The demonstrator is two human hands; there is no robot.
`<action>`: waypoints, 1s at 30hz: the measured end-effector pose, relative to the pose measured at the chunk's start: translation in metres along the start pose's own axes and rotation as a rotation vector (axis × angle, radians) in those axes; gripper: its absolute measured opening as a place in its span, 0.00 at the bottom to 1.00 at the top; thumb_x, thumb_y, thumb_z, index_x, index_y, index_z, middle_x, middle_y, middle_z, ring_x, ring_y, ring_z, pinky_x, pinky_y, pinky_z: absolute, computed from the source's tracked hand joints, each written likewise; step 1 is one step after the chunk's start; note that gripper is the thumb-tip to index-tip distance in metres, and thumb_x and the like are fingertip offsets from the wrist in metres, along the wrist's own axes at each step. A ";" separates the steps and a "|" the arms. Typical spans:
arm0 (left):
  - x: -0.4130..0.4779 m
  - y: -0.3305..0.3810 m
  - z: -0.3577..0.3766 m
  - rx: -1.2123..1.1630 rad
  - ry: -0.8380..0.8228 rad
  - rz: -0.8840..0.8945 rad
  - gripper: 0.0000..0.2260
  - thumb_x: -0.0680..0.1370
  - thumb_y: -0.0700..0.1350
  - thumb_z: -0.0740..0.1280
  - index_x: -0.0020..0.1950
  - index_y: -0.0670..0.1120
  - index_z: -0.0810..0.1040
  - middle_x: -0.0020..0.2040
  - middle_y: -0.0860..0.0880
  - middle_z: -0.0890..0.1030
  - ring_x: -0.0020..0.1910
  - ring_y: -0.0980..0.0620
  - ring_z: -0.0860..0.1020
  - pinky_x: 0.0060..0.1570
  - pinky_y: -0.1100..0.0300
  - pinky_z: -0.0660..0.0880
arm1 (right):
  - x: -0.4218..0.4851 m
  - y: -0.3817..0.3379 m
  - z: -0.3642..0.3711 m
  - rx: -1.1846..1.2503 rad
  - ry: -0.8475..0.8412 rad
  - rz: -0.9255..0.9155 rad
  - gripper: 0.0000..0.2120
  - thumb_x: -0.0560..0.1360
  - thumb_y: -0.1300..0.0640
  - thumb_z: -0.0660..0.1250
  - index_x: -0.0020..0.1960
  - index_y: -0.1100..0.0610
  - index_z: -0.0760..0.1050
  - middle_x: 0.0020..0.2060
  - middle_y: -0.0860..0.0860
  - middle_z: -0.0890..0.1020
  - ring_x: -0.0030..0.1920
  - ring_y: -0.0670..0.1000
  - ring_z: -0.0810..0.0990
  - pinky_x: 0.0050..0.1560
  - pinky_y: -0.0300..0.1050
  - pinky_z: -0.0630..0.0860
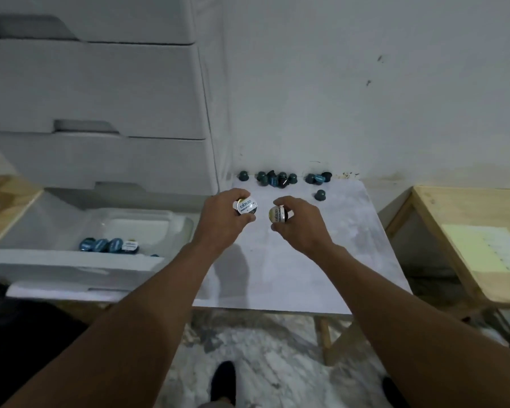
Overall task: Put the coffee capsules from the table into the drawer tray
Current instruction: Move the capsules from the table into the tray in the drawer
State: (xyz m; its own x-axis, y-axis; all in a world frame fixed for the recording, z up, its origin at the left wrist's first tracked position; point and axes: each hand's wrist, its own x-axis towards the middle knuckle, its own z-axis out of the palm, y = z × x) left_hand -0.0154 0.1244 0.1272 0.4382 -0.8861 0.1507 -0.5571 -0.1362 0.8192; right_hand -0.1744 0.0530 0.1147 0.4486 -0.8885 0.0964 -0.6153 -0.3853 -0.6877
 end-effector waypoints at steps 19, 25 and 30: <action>-0.028 -0.159 -0.259 0.323 0.081 -0.058 0.19 0.70 0.44 0.74 0.61 0.49 0.76 0.55 0.47 0.80 0.49 0.47 0.79 0.52 0.50 0.78 | 0.004 -0.210 0.204 -0.024 -0.073 -0.149 0.23 0.68 0.61 0.70 0.63 0.53 0.74 0.55 0.56 0.78 0.54 0.56 0.77 0.56 0.47 0.74; 0.004 -0.197 -0.274 0.345 -0.046 -0.020 0.19 0.70 0.46 0.74 0.59 0.51 0.77 0.55 0.48 0.80 0.49 0.49 0.79 0.52 0.51 0.78 | 0.009 -0.219 0.233 -0.028 -0.036 -0.036 0.21 0.67 0.61 0.72 0.59 0.54 0.76 0.52 0.57 0.79 0.50 0.55 0.78 0.53 0.44 0.74; 0.037 -0.212 -0.250 0.352 -0.194 0.033 0.18 0.69 0.45 0.74 0.58 0.52 0.77 0.54 0.50 0.79 0.47 0.50 0.79 0.49 0.57 0.75 | 0.034 -0.201 0.234 -0.129 -0.082 0.030 0.22 0.69 0.59 0.72 0.62 0.55 0.74 0.55 0.55 0.80 0.53 0.56 0.79 0.55 0.49 0.76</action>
State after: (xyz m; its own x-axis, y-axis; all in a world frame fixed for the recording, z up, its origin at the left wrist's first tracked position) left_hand 0.2951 0.2314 0.0974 0.2937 -0.9551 0.0392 -0.7911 -0.2198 0.5709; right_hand 0.1161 0.1591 0.0884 0.4770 -0.8788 0.0148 -0.7049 -0.3925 -0.5908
